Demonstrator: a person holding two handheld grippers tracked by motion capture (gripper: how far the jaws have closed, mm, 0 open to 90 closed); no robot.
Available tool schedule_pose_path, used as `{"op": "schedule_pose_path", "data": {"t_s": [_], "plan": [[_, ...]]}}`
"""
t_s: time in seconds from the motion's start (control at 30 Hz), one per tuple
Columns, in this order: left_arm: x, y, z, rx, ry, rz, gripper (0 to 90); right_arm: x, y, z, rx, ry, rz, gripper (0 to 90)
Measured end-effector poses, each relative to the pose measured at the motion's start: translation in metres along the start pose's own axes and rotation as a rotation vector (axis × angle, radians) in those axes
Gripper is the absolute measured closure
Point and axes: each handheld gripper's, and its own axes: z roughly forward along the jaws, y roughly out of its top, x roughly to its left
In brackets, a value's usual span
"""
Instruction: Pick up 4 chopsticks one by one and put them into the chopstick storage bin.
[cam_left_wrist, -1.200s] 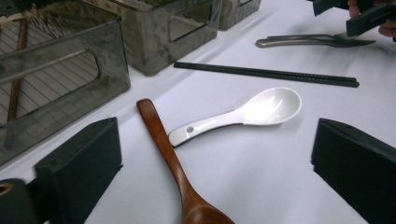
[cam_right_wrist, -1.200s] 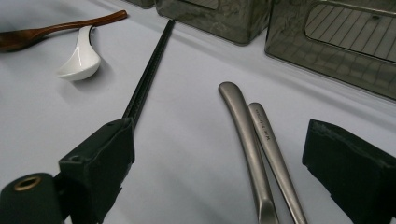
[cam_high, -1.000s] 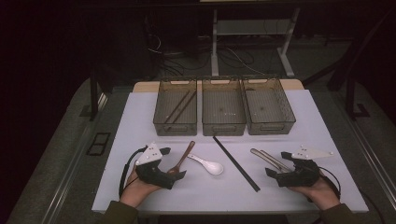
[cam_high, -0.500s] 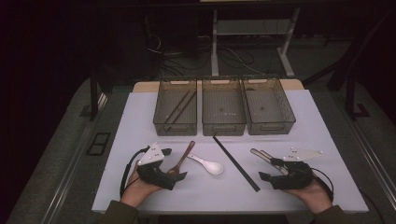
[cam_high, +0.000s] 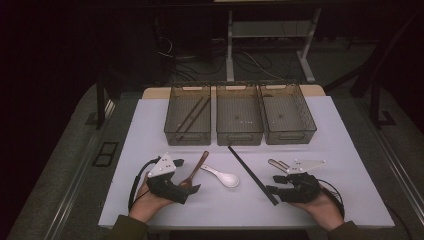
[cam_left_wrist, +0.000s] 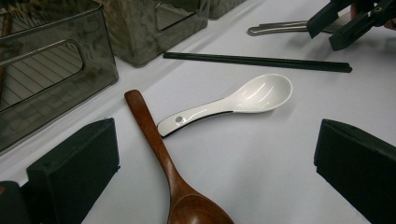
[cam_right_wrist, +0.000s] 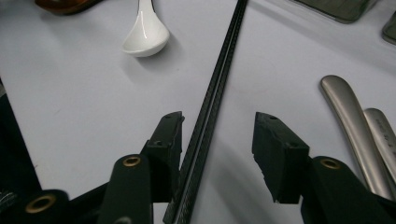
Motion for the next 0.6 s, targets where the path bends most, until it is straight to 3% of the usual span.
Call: {"op": "schedule_pose_path", "data": {"t_s": [0.33,0.6], "plan": [[0.0,0.0,0.0,-0.003,0.001,-0.001,0.0,0.002,0.02,0.026,0.043,-0.011,-0.024,60.7],[0.0,0.0,-0.001,-0.005,0.005,0.0,0.0,-0.004,0.048,0.048,0.031,-0.015,-0.012,63.2]]}}
